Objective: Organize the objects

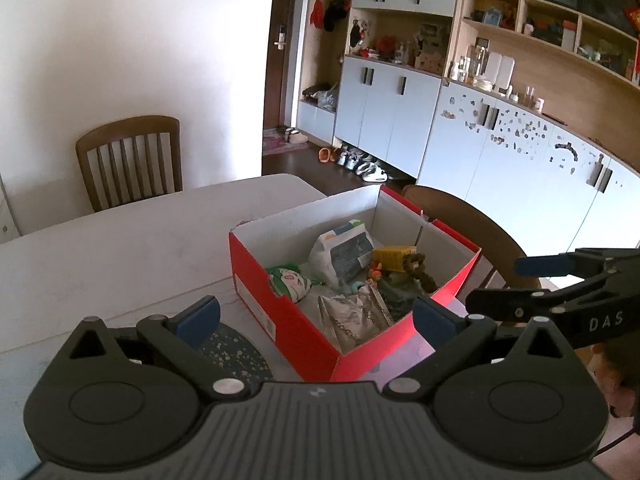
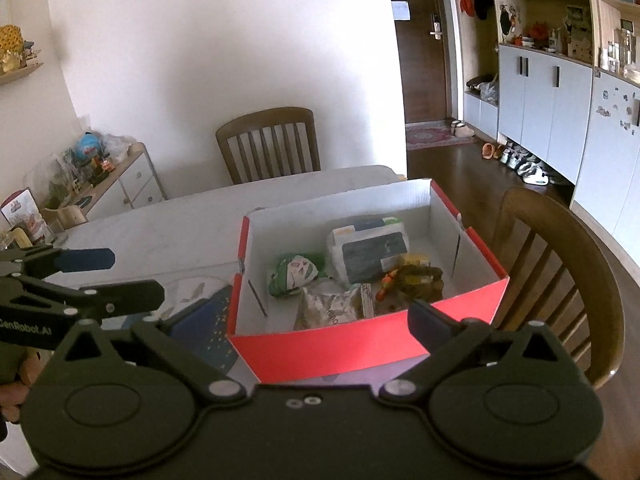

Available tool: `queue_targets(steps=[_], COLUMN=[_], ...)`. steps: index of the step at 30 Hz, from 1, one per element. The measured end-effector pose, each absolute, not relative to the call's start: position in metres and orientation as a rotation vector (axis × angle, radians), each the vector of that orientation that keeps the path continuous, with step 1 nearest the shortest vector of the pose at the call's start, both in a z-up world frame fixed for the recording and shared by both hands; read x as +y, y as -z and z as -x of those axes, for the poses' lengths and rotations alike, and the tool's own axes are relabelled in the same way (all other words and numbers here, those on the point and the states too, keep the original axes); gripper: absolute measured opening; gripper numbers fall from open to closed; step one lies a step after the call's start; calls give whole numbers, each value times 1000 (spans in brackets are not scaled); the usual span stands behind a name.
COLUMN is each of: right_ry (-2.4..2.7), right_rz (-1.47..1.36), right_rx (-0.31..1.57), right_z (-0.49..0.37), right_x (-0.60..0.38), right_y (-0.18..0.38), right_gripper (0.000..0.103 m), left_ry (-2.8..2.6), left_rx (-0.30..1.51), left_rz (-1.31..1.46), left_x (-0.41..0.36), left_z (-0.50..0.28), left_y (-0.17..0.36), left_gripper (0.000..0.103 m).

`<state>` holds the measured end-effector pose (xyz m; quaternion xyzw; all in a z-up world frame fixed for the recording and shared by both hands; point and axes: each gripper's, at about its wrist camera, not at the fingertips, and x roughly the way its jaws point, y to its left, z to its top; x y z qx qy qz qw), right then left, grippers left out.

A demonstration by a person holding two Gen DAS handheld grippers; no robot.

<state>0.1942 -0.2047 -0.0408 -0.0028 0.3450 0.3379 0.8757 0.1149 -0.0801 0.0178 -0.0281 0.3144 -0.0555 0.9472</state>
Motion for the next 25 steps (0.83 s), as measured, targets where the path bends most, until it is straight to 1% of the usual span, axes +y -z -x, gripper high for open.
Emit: queue_targets(steps=[25], right_ry=[-706], right_rz=[18], right_rx=[742], right_z=[-194], right_x=[-198], right_y=[49], right_gripper=[102], left_ry=[71], left_rx=[639], left_rz=[76], left_x=[-72], left_z=[-117], left_y=[-16], left_gripper=[103])
